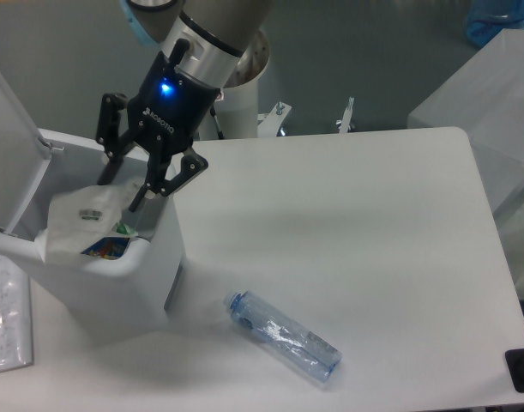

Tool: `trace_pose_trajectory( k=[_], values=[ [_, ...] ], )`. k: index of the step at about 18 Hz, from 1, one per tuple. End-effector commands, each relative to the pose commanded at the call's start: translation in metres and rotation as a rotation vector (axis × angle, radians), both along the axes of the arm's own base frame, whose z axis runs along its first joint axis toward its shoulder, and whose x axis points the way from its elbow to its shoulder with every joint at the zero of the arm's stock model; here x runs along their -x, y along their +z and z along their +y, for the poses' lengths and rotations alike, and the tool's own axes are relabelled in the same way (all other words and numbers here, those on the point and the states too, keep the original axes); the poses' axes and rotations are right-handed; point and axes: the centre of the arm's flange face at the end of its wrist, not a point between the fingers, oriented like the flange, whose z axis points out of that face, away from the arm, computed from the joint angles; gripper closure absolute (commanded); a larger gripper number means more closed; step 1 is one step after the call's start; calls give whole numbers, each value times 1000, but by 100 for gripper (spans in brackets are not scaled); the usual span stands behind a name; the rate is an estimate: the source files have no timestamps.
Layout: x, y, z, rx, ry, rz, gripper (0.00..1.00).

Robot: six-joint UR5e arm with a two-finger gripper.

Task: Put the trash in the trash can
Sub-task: 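Open the gripper to drop the cup into the bin, then move the gripper down to the cap end of the water bottle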

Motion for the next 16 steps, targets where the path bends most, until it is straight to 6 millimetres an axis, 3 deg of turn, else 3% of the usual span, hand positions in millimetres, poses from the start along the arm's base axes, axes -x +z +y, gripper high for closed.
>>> trace_pose_trajectory(
  k=[3, 7, 13, 16],
  values=[
    [15, 2, -2, -17, 27, 13, 0],
    [71, -12, -18, -11, 128, -12, 0],
    [171, -88, -27, 107, 328, -172, 0],
    [207, -126, -21, 242, 455, -203, 0]
  ],
)
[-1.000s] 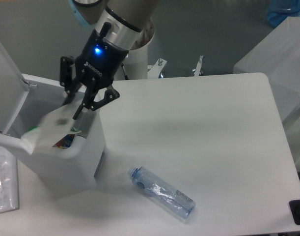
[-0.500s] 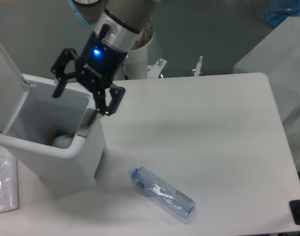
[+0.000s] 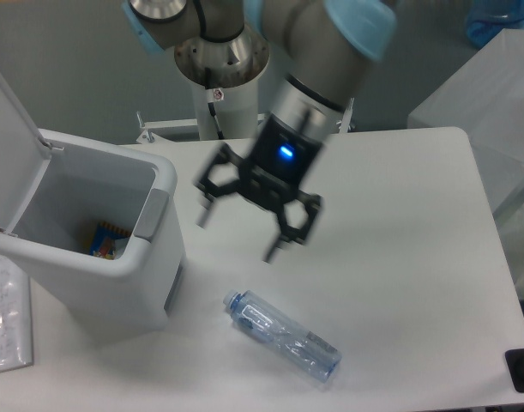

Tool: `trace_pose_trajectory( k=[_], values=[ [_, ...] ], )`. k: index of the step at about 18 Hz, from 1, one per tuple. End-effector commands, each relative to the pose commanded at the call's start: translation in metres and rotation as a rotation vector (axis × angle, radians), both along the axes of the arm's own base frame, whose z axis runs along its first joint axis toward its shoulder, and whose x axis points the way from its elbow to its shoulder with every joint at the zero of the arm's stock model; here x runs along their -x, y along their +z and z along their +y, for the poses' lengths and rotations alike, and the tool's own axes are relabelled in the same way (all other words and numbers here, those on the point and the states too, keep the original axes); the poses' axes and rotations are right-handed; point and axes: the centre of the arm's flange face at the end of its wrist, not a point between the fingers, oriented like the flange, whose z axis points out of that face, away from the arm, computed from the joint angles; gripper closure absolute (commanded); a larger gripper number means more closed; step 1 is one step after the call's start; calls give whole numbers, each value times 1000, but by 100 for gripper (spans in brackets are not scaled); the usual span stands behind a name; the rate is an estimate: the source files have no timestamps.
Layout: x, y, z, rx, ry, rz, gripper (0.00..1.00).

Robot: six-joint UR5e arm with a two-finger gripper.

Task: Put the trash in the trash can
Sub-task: 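Move the gripper down to the cap end of the water bottle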

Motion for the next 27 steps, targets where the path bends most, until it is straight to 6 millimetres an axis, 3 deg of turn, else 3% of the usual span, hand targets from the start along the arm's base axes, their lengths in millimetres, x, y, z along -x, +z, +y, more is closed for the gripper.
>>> trace_pose_trajectory(
  k=[4, 10, 15, 27],
  values=[
    [41, -42, 15, 143, 166, -57, 0],
    [69, -96, 50, 289, 373, -134, 0],
    [58, -153, 77, 437, 395, -107, 0],
    [47, -215, 94, 570, 414, -92, 0]
  ],
)
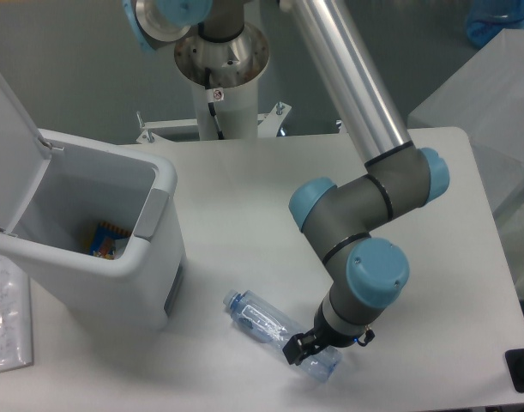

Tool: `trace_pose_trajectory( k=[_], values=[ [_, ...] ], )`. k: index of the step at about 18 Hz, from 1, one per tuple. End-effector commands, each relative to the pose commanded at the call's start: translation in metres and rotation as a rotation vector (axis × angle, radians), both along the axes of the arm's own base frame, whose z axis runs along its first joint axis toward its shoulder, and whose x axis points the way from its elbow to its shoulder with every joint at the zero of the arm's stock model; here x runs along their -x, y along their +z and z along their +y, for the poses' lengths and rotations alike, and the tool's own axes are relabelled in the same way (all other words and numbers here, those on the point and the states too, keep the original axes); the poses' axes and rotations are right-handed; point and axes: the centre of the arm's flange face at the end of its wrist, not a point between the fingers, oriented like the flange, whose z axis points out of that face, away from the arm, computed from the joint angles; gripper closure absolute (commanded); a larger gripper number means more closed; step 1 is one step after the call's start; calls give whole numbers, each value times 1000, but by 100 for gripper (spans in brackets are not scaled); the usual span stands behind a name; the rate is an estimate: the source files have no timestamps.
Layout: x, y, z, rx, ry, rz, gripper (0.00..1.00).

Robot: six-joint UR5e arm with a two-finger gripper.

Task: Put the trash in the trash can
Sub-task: 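Move the gripper down to the cap end of the water bottle, then close the gripper on the bottle and lift it upright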

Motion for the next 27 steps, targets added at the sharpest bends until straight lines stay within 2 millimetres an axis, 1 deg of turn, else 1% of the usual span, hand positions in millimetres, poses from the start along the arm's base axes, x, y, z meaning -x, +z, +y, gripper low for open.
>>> trace_pose_trajectory(
  k=[1, 3, 4, 7, 8, 9, 10, 13, 14, 21, 22, 23, 25, 27],
  values=[
    [1, -6, 2, 8, -2, 0, 0],
    [3, -16, 12, 18, 1, 7, 0],
    [5, -17, 13, 24, 16, 10, 0],
    [4, -18, 14, 23, 13, 8, 0],
    [4, -19, 14, 23, 12, 6, 8],
    [4, -19, 14, 22, 6, 5, 22],
    [4, -19, 14, 21, 4, 4, 32],
    [4, -19, 14, 20, 3, 5, 52],
    [4, -18, 15, 19, 3, 6, 56],
    [4, -7, 15, 4, -23, 22, 57],
    [4, -1, 15, -3, -27, 31, 57],
    [4, 9, 15, -17, -35, 43, 57],
    [5, 41, 15, -60, -58, 70, 57],
    [4, 78, 15, -148, -92, 87, 57]
  ],
)
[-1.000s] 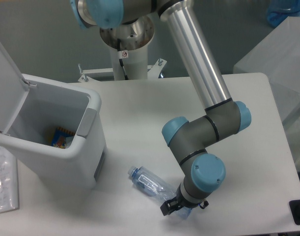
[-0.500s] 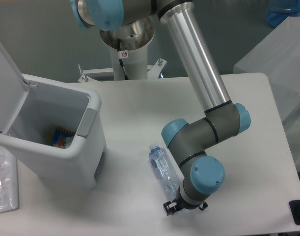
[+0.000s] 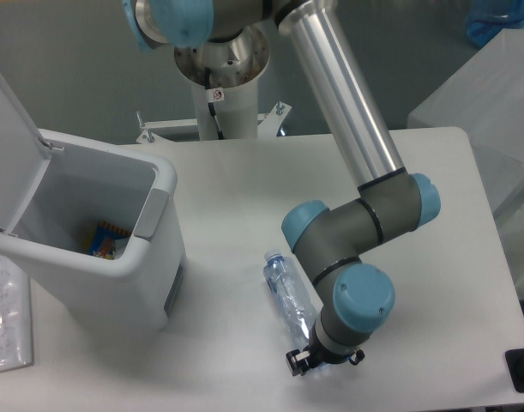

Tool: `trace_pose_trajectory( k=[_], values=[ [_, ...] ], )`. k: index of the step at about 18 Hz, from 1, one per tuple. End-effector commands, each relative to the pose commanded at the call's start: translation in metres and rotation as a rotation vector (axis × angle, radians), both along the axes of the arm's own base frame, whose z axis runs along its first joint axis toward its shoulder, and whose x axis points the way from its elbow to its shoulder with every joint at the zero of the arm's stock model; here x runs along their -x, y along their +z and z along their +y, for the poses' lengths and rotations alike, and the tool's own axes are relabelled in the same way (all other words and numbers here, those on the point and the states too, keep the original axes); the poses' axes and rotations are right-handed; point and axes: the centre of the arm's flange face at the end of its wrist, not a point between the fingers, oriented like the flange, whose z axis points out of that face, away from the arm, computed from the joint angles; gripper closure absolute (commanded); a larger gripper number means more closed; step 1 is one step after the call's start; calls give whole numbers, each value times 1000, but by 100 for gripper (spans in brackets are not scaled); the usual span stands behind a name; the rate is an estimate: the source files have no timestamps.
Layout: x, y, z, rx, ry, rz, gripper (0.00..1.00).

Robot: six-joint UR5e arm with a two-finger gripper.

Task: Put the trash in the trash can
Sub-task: 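Close the gripper on the bottle and lift it upright, then carry the water bottle over the bin and lower it in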

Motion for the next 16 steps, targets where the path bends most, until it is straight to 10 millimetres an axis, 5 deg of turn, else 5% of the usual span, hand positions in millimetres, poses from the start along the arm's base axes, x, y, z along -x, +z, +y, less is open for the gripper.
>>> trace_pose_trajectory(
  k=[8, 12, 16],
  values=[
    [-3, 143, -14, -388, -105, 149, 57],
    [-17, 218, -20, -557, -155, 191, 57],
    [-41, 272, -22, -717, -234, 184, 55]
  ],
)
